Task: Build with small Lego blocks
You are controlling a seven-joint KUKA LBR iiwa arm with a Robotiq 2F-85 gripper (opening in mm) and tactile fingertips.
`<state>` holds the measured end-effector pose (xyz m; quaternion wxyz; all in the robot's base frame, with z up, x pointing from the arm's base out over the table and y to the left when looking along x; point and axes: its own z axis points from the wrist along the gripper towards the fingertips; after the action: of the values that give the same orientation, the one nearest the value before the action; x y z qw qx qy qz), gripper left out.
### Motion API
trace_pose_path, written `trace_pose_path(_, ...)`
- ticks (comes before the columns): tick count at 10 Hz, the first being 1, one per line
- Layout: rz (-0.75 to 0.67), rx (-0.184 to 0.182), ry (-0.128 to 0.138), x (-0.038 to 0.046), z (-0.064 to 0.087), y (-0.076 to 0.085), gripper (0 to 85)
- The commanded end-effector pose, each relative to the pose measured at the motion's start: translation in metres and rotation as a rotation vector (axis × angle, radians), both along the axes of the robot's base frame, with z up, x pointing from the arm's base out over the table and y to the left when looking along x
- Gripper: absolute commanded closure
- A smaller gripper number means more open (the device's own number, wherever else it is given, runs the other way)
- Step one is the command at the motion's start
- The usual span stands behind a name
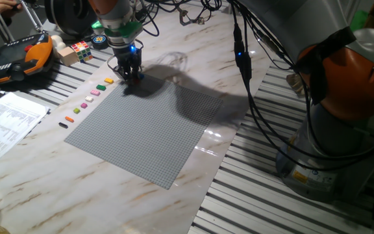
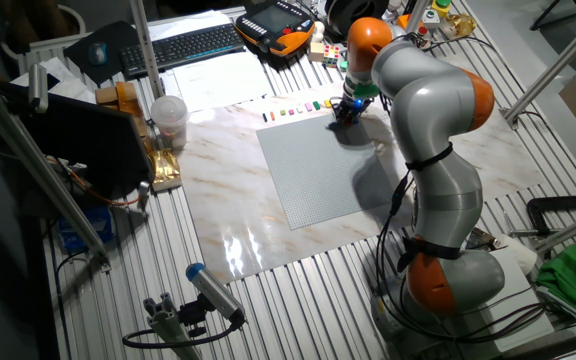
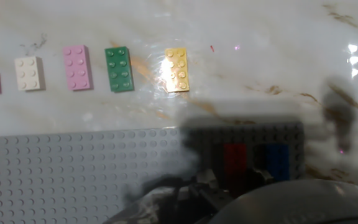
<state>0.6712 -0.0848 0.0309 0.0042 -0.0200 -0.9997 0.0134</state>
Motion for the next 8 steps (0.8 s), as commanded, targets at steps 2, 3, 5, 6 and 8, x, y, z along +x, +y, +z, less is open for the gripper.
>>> trace_pose_path(2, 0.004, 0.001, -0.003, 0.0002, 0.0008, 0.0001, 49.0)
trace_pose_path(3, 0.01, 0.001, -0.006, 0.0005, 0.001, 0.0002, 49.3)
trace_pose_path(5, 0.012, -0.007, -0.014, 0.0017, 0.002, -0.0003, 49.7)
trace_pose_path(6, 0.013, -0.012, -0.015, 0.0024, 0.0023, -0.0004, 49.7)
trace_pose_path(8, 0.015, -0.012, -0.021, 0.0035, 0.0017, -0.0006, 50.0)
